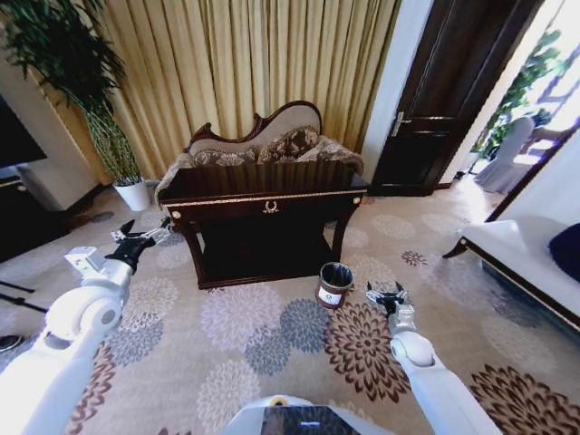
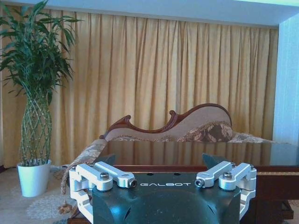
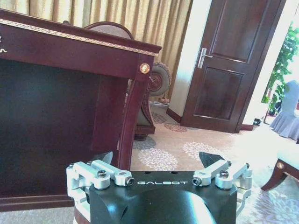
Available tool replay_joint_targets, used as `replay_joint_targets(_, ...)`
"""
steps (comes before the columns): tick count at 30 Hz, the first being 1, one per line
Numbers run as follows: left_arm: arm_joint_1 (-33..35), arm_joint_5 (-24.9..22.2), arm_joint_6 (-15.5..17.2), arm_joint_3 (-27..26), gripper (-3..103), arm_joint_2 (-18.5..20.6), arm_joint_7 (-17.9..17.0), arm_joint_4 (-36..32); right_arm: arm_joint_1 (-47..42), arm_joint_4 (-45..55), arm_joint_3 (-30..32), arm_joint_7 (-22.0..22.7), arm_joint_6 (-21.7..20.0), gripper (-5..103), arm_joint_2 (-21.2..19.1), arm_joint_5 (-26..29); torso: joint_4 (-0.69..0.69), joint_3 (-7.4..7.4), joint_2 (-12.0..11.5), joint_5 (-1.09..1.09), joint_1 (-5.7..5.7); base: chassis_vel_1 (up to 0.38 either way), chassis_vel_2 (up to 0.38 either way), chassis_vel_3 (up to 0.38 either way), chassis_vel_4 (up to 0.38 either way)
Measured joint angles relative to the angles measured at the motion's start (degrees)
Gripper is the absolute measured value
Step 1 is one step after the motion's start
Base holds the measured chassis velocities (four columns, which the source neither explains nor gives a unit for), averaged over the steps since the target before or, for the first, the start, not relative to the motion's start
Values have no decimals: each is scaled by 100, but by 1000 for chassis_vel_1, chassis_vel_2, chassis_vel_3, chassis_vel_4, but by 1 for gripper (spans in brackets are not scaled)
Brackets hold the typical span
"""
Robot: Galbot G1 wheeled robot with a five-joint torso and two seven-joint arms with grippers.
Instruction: Move to the front of the table and place the trash on the table into the trash bin.
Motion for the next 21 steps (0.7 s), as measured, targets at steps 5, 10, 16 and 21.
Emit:
replay_joint_targets(5, 8, 4, 0, 0, 100, -6, -2, -20, -29, 2, 42, -24, 9, 100, -2, 12, 0, 0, 0, -1, 0, 151, -203, -117, 215)
replay_joint_targets(10, 20, 5, 0, 0, 100, -9, -3, -42, -54, 2, 69, -38, 16, 100, 4, 13, 0, 0, 0, -1, 0, 144, -197, -134, 183)
replay_joint_targets(16, 62, 22, -2, -4, 100, -39, -3, -78, -70, 1, 83, -41, 21, 100, 8, 21, -1, 0, 0, -1, 0, 107, -189, -97, 196)
replay_joint_targets(21, 119, 51, -8, -7, 100, -84, 1, -113, -74, 3, 83, -43, 32, 100, 5, 22, 3, 0, 0, -3, 0, 120, -185, -93, 225)
